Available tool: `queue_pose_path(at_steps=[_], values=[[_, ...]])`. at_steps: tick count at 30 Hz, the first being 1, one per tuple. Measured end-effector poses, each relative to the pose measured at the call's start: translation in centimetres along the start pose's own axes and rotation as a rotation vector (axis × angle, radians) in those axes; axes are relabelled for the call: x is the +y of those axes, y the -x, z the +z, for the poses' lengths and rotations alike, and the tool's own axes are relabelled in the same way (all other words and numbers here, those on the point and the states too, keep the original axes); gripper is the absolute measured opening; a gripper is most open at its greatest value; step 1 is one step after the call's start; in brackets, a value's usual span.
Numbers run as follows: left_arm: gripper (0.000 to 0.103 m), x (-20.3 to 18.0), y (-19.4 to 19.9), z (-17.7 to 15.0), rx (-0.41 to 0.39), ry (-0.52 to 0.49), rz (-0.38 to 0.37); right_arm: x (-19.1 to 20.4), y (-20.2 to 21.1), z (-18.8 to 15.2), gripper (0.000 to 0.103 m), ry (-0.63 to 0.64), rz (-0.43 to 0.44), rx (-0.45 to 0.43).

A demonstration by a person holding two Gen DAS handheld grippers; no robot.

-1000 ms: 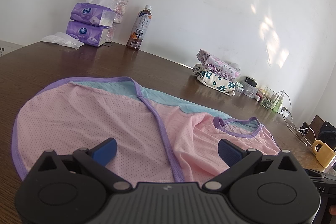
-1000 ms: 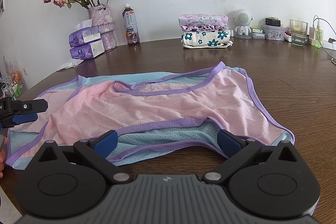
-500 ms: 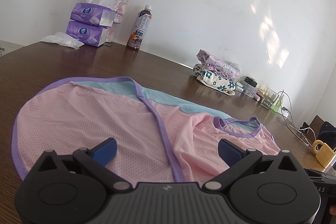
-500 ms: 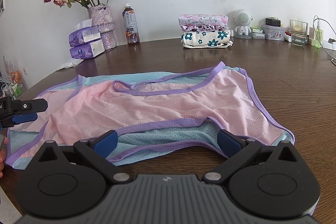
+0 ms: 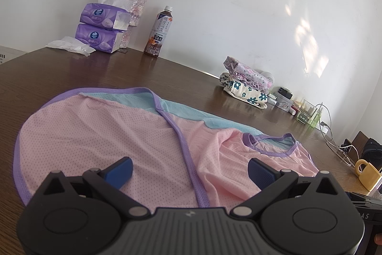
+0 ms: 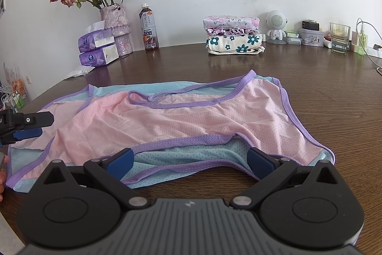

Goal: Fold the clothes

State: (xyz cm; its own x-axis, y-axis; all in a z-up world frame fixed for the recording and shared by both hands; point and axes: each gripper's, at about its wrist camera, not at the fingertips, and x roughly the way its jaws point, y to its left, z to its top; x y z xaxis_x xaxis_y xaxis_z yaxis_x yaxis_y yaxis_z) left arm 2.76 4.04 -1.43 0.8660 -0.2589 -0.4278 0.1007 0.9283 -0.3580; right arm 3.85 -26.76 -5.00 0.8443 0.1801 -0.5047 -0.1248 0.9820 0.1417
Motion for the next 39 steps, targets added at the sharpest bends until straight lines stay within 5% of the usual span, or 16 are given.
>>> queue_pose_path(at_steps=[31, 39], values=[[0.103, -0.2, -0.1, 0.6, 0.037, -0.007, -0.031, -0.2, 0.6, 0.2, 0.103, -0.013, -0.001, -0.025], [0.103, -1.3, 1.8, 1.5, -0.045, -0.078, -0.028, -0.7, 2.4, 1.4, 0.103, -0.056, -0.008, -0.084]])
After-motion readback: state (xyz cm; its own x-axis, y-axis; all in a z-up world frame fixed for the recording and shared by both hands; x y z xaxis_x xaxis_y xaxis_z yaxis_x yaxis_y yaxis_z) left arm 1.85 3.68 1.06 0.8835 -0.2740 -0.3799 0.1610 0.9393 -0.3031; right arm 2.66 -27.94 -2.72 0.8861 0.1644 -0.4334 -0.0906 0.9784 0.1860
